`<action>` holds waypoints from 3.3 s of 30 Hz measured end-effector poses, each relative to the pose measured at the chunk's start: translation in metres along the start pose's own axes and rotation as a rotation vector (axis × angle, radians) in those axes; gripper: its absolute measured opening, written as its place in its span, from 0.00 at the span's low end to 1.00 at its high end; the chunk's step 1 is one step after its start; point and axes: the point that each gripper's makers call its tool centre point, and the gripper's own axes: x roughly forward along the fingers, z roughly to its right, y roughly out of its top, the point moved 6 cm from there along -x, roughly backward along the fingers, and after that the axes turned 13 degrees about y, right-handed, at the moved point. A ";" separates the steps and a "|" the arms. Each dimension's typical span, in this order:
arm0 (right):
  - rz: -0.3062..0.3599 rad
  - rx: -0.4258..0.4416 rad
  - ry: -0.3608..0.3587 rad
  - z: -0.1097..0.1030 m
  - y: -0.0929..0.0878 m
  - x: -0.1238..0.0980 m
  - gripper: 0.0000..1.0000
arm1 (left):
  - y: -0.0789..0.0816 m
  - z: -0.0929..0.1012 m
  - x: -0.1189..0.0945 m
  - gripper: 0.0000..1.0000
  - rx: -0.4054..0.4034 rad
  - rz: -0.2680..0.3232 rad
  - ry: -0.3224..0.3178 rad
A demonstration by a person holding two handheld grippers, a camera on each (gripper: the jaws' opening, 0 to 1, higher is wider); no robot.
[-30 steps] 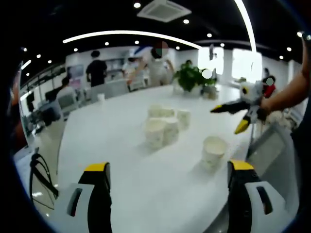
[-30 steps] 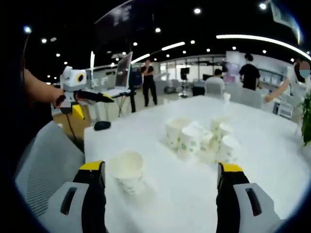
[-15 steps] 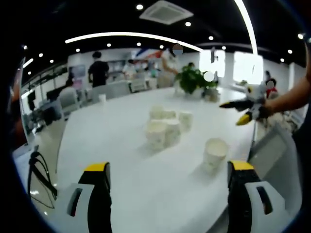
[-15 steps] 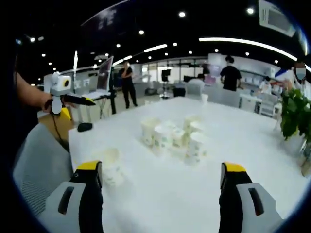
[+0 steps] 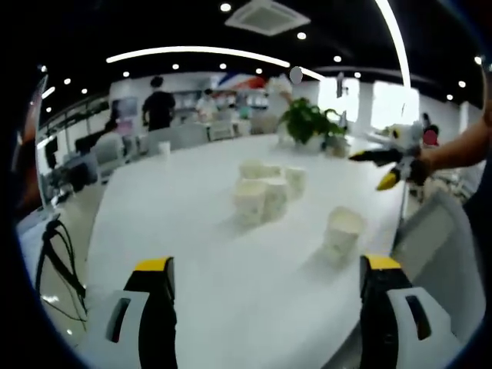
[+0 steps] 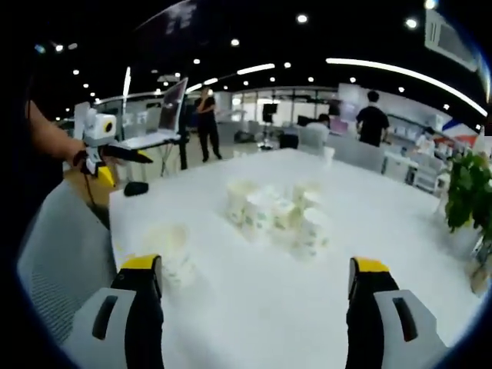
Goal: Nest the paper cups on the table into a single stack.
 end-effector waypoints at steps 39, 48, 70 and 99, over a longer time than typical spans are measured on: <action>0.024 0.063 -0.005 -0.018 0.001 -0.002 1.00 | 0.029 -0.001 0.107 1.00 0.022 0.016 -0.090; 0.022 0.074 0.002 -0.027 -0.002 0.000 1.00 | 0.027 -0.008 0.114 1.00 0.028 -0.034 -0.075; 0.009 0.096 -0.010 -0.060 -0.022 -0.008 0.99 | 0.018 0.007 0.133 0.97 0.002 -0.001 -0.094; -0.003 0.133 -0.028 -0.054 -0.034 -0.014 0.99 | 0.017 0.021 0.190 0.62 0.149 -0.015 -0.179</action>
